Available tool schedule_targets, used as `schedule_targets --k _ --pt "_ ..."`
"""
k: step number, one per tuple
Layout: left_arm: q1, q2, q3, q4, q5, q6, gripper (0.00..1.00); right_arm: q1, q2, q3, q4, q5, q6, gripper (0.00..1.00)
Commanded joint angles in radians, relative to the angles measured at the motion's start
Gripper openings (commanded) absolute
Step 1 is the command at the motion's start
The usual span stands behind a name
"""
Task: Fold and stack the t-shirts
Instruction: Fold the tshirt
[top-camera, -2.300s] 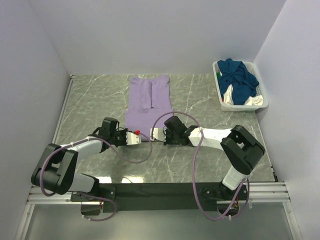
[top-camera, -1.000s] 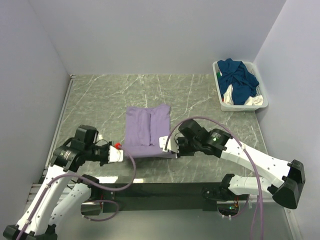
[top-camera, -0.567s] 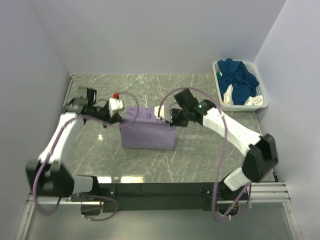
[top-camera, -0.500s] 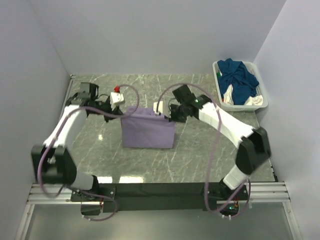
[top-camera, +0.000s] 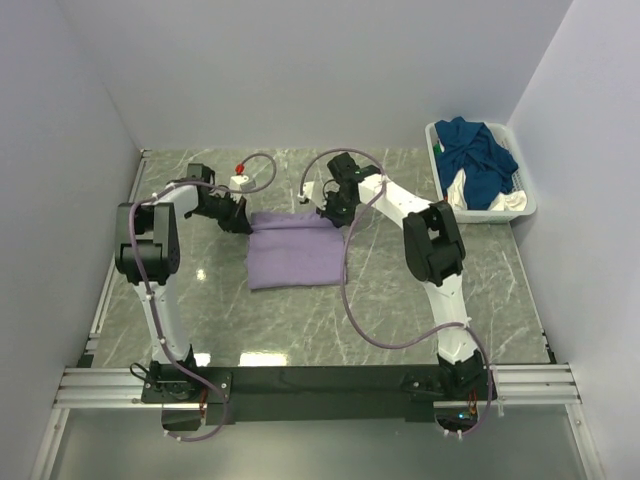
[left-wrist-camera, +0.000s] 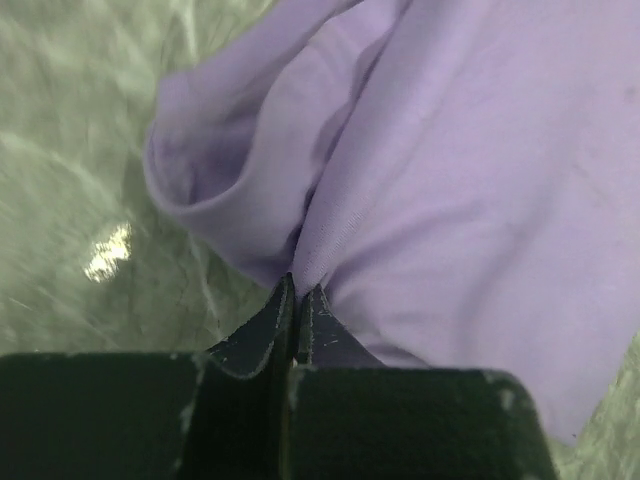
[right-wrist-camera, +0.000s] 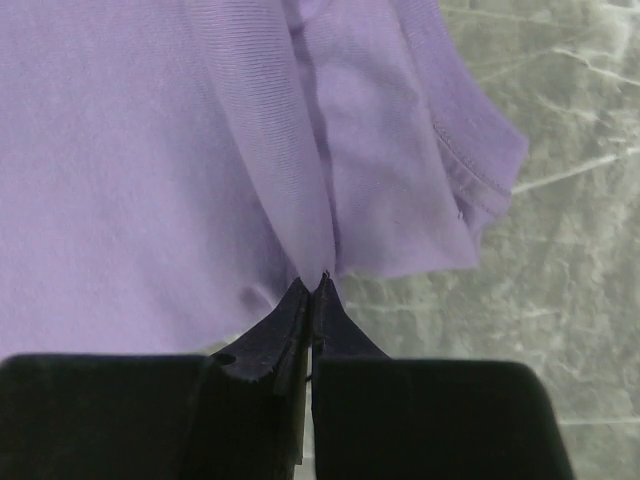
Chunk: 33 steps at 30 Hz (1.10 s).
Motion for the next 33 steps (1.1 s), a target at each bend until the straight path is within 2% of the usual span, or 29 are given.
schedule_targets --k 1,6,13,16,17,18,19,21,23,24,25,29,33 --pt "0.022 0.013 0.036 -0.013 -0.054 -0.063 0.01 0.004 0.019 0.092 -0.085 -0.020 0.065 0.00" --pt "0.021 -0.025 -0.027 -0.088 -0.043 -0.064 0.01 0.020 -0.019 0.025 -0.148 -0.066 0.130 0.00" --pt "0.007 -0.270 -0.352 -0.131 -0.010 -0.006 0.01 0.088 -0.267 -0.382 -0.090 -0.127 0.199 0.00" --pt "0.007 -0.384 -0.433 -0.160 -0.002 0.014 0.06 0.094 -0.349 -0.450 -0.109 -0.157 0.220 0.10" --pt "0.007 -0.401 -0.447 -0.160 -0.010 0.019 0.11 0.093 -0.361 -0.448 -0.123 -0.167 0.237 0.14" --pt "0.007 -0.422 -0.456 -0.160 -0.020 0.017 0.18 0.093 -0.379 -0.440 -0.139 -0.173 0.243 0.24" --pt "0.009 -0.460 -0.466 -0.162 -0.014 0.032 0.21 0.080 -0.387 -0.408 -0.171 -0.178 0.251 0.27" --pt "0.018 -0.504 -0.464 -0.156 -0.002 0.042 0.30 0.057 -0.398 -0.366 -0.188 -0.210 0.280 0.31" --pt "0.018 -0.568 -0.458 -0.137 0.022 0.081 0.36 0.022 -0.384 -0.285 -0.197 -0.239 0.317 0.32" --pt "0.013 -0.588 -0.460 -0.120 0.033 0.095 0.43 0.011 -0.351 -0.251 -0.203 -0.279 0.331 0.33" --pt "0.009 -0.623 -0.464 -0.099 0.042 0.101 0.46 0.005 -0.324 -0.178 -0.226 -0.304 0.343 0.33" --pt "-0.068 -0.656 -0.470 -0.051 0.029 0.198 0.50 -0.004 -0.171 -0.014 -0.263 -0.437 0.439 0.31" --pt "-0.200 -0.634 -0.475 0.011 -0.036 0.247 0.50 0.008 -0.047 0.077 -0.176 -0.575 0.576 0.31"
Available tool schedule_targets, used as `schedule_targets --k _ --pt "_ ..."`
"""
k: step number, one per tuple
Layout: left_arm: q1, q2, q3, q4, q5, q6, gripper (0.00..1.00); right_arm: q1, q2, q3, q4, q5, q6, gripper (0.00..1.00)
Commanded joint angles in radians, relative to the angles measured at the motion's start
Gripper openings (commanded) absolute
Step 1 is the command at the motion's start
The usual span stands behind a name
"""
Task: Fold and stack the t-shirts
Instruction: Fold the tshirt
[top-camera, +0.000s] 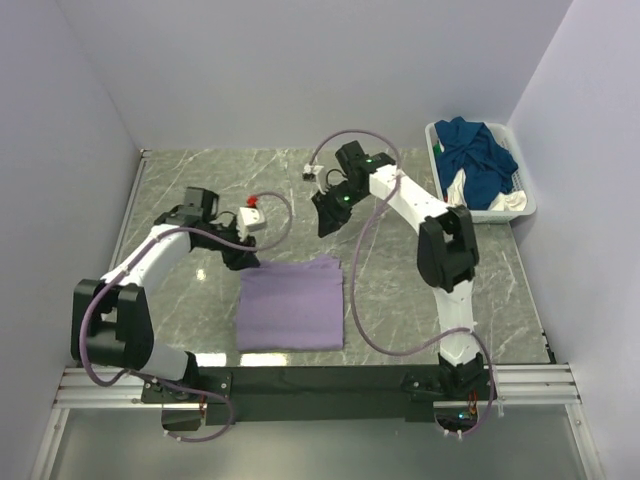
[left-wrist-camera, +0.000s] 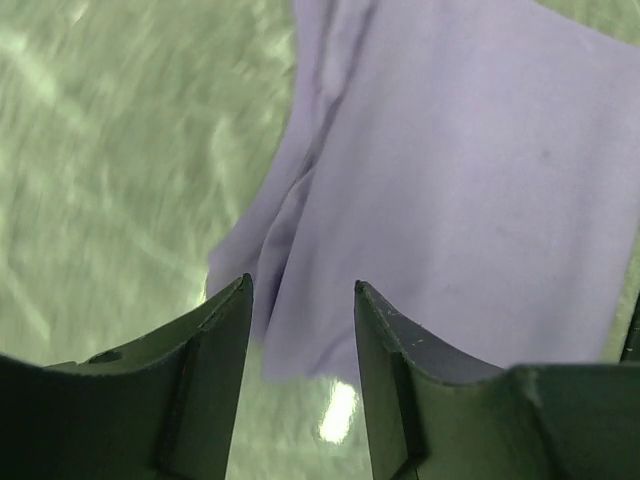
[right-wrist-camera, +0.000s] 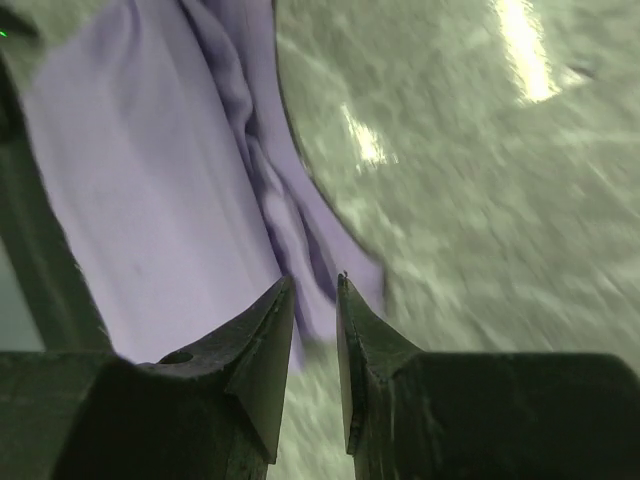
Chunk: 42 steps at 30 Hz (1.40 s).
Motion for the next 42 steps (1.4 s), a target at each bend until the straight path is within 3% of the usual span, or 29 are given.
schedule_targets --k 1,8,17,23,27,31,42 --pt "-0.095 0.023 -0.004 0.091 -0.038 0.084 0.50 0.023 0.103 0.063 0.057 -0.169 0.162 0.31" --pt "-0.220 0.111 0.004 0.185 -0.133 0.112 0.51 0.060 0.213 0.061 0.211 -0.231 0.319 0.32" --pt "-0.286 0.200 0.027 0.203 -0.158 0.126 0.50 0.086 0.309 0.057 0.228 -0.260 0.347 0.33" --pt "-0.313 0.228 0.041 0.202 -0.150 0.120 0.38 0.097 0.359 0.049 0.202 -0.275 0.348 0.28" --pt "-0.318 0.223 0.035 0.203 -0.153 0.117 0.15 0.099 0.382 0.047 0.180 -0.291 0.339 0.20" --pt "-0.318 0.168 0.027 0.200 -0.156 0.124 0.01 0.097 0.390 0.032 0.171 -0.312 0.334 0.15" --pt "-0.315 0.103 0.045 0.234 -0.208 0.150 0.01 0.097 0.405 0.015 0.159 -0.343 0.320 0.13"
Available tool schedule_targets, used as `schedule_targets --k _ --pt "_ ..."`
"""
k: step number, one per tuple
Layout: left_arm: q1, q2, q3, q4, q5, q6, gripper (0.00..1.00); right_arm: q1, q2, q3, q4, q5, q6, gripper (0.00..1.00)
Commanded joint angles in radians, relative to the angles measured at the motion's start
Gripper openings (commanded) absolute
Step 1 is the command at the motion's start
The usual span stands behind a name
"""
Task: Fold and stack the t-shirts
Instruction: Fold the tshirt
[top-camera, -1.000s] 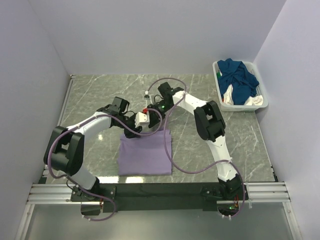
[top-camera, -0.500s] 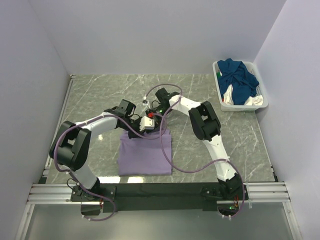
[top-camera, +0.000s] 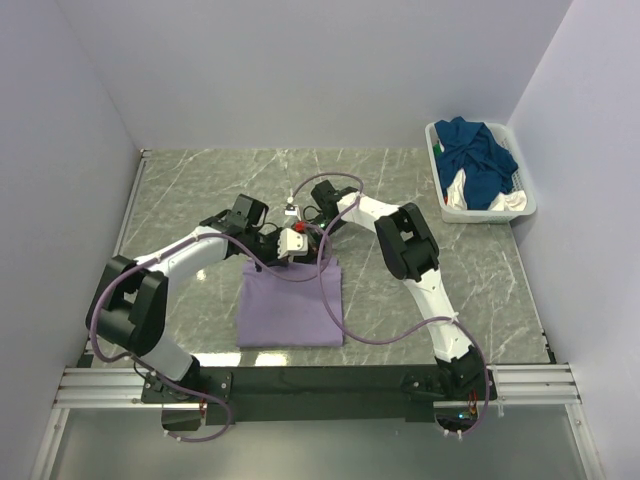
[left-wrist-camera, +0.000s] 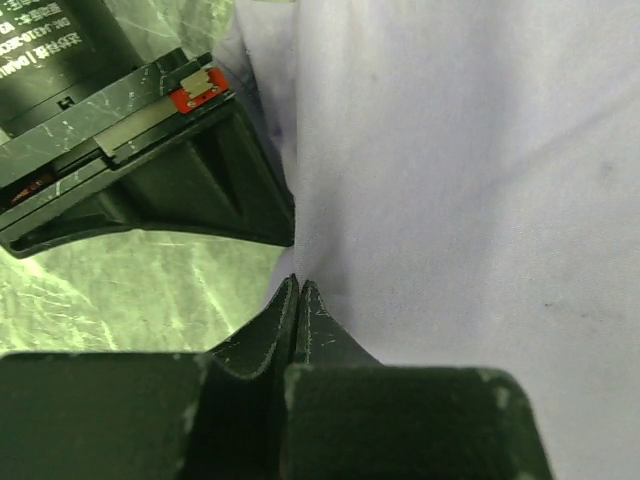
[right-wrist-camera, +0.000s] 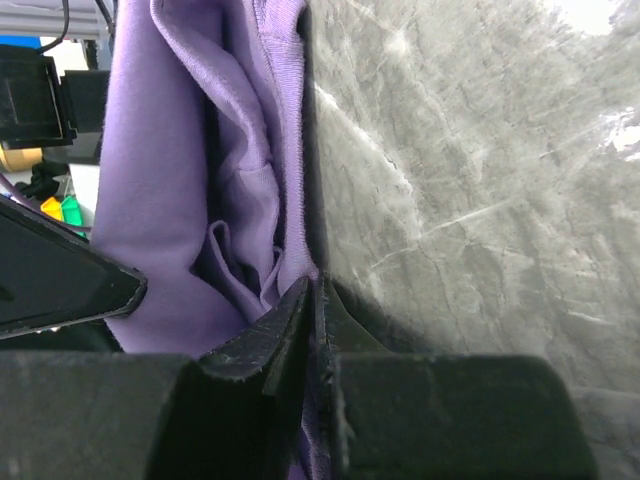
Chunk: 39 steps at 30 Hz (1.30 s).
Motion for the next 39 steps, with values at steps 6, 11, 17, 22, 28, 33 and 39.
schedule_targets --k 6,11,17,22,28,33,39 --pt "0.025 0.018 0.058 0.102 -0.036 0.032 0.01 0.012 0.038 -0.014 -0.040 0.032 -0.043 0.12" --pt "0.045 0.055 0.086 0.139 -0.038 0.047 0.01 0.010 0.041 -0.011 -0.044 0.029 -0.050 0.12" --pt "0.047 0.130 0.083 0.138 -0.046 0.068 0.01 -0.007 0.041 0.035 -0.078 0.068 -0.063 0.14" --pt "0.048 0.151 0.047 0.144 -0.046 0.090 0.01 -0.068 -0.058 0.046 -0.103 0.255 -0.069 0.23" --pt "0.050 0.167 0.038 0.145 -0.033 0.087 0.01 -0.171 -0.199 -0.006 -0.141 0.343 -0.084 0.26" --pt "0.051 0.170 0.035 0.148 -0.023 0.091 0.01 -0.206 -0.313 -0.155 -0.169 0.259 -0.127 0.27" --pt "0.051 0.171 0.033 0.144 -0.018 0.096 0.01 -0.205 -0.309 -0.235 -0.157 0.200 -0.120 0.36"
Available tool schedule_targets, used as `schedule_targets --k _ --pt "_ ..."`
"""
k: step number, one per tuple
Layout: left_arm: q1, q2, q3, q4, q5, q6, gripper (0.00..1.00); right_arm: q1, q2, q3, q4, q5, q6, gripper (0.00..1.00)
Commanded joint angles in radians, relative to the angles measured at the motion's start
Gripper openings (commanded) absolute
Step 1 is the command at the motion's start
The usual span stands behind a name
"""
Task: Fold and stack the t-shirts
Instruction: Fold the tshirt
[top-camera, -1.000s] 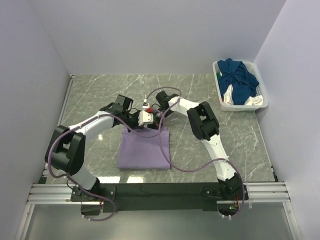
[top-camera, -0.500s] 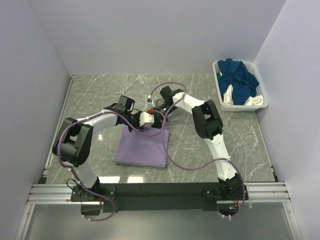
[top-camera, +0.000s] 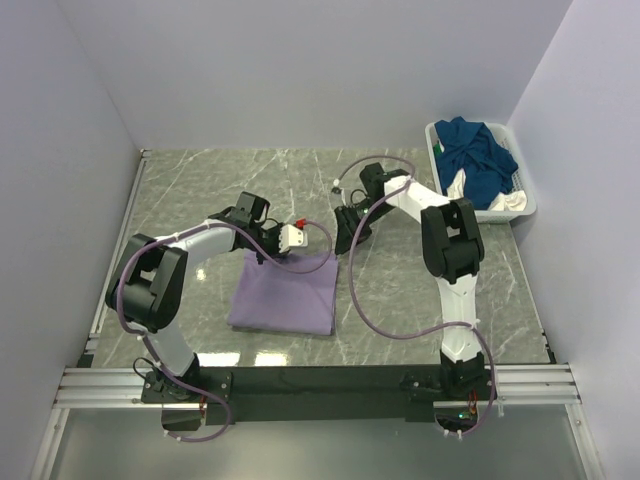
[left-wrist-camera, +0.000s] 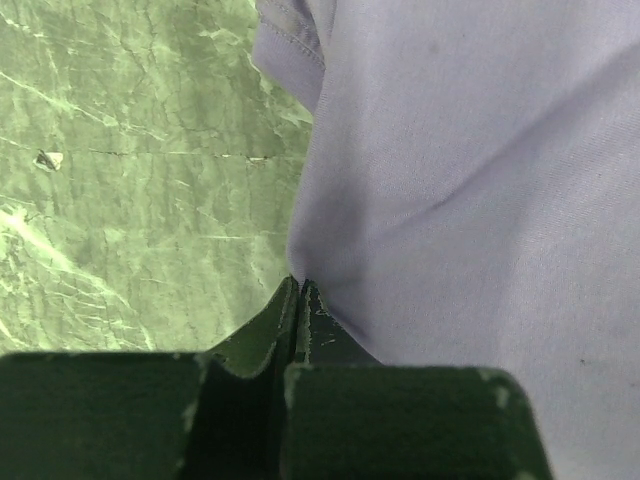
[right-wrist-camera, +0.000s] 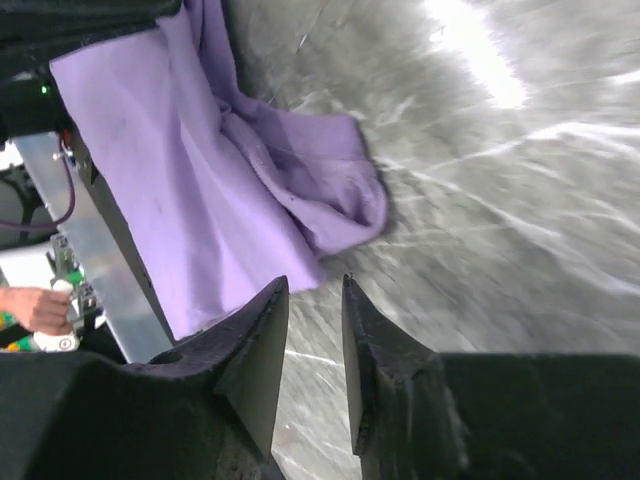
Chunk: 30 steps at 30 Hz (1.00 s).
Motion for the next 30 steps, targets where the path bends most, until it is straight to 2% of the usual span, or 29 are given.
schedule_targets --k 1,6,20,23,26,27,30 --pt "0.007 0.005 -0.009 0.019 0.023 0.024 0.01 0.021 -0.021 -0.042 0.012 -0.032 -0.010 0.38" --pt "0.010 0.005 -0.010 0.016 0.023 0.027 0.01 0.036 0.000 -0.031 0.033 -0.024 -0.004 0.41" --pt "0.013 0.018 0.000 0.018 0.021 0.036 0.01 0.056 0.003 -0.045 -0.040 -0.039 -0.065 0.41" --pt "0.013 0.018 -0.004 0.019 0.020 0.038 0.01 0.067 -0.001 -0.048 -0.046 -0.041 -0.073 0.38" --pt "0.013 0.013 -0.009 0.019 0.018 0.042 0.01 0.068 0.008 -0.031 -0.053 -0.044 -0.076 0.16" --pt "0.013 0.013 -0.009 0.018 0.021 0.045 0.01 0.070 0.007 -0.025 -0.054 -0.039 -0.073 0.02" --pt "0.013 0.010 -0.014 0.015 0.021 0.053 0.01 0.067 -0.004 0.006 -0.068 -0.036 -0.070 0.00"
